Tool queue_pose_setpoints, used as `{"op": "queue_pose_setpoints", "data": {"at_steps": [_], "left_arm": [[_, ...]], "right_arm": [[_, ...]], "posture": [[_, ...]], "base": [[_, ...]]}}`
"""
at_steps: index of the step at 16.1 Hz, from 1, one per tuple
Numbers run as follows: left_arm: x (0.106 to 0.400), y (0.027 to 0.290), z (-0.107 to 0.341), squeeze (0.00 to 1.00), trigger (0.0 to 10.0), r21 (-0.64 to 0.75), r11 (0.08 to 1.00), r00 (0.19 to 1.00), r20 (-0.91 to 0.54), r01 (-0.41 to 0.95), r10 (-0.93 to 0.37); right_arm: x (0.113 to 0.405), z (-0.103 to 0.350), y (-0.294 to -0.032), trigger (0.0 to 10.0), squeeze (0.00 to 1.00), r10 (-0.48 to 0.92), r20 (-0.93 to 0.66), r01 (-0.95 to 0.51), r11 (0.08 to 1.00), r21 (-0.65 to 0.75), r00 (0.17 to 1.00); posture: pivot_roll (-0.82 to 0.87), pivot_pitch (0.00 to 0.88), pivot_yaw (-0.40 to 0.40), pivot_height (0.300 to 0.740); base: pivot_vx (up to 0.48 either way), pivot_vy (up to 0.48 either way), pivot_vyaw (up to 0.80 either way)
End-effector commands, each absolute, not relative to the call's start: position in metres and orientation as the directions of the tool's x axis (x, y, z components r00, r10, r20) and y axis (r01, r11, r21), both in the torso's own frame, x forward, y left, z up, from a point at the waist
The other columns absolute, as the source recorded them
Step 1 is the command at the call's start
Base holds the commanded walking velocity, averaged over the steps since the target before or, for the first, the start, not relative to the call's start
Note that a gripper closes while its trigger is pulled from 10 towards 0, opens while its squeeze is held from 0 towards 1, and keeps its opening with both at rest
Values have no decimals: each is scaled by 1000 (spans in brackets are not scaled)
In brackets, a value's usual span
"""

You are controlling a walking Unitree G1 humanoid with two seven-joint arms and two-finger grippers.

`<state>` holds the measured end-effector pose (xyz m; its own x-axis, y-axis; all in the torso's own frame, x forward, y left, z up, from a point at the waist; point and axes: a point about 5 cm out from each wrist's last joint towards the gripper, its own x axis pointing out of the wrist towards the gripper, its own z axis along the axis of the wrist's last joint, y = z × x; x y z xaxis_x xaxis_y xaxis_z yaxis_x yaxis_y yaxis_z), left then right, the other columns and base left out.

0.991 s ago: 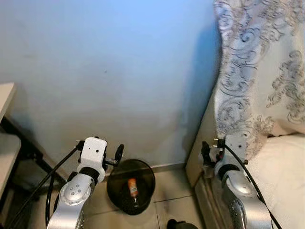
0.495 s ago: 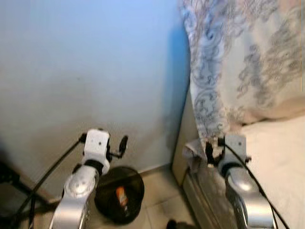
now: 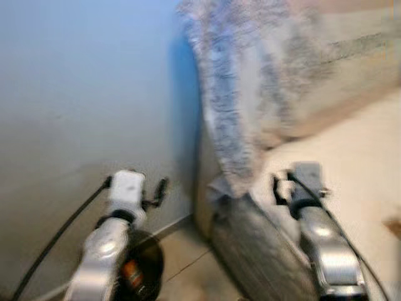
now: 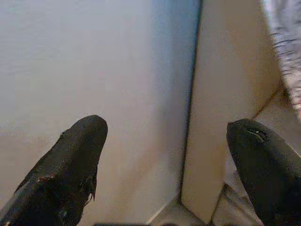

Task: Clean up the room

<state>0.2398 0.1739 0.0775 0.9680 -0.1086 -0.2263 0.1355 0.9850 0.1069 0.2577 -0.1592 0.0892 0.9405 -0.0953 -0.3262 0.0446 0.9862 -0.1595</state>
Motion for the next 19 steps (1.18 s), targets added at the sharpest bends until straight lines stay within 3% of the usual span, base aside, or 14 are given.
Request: {"op": "queue_pose_setpoints", "data": {"at_steps": [1,4,6,19], "left_arm": [[241,174,79,0,10000,106,986,972,-212,127,-102],[245,176,84,0,10000,65,994,980,-187,87,-74],[243,171,85,0,10000,107,986,977,-183,126,-105],[245,169,100,0,10000,73,989,988,-93,128,-121]], "right_arm": [[255,88,-164,10000,1000,-107,-339,51,984,-171,935],[248,81,-178,10000,1000,-151,-372,96,982,-161,916],[247,80,-185,10000,1000,-210,-373,161,974,-159,904],[252,103,-183,10000,1000,-241,-225,217,968,-125,944]], "posture": [[104,0,-9,740],[104,0,-8,740],[93,0,-3,740],[109,0,-17,740]], "base": [[0,0,-738],[0,0,-738],[0,0,-738],[39,0,-716]]}}
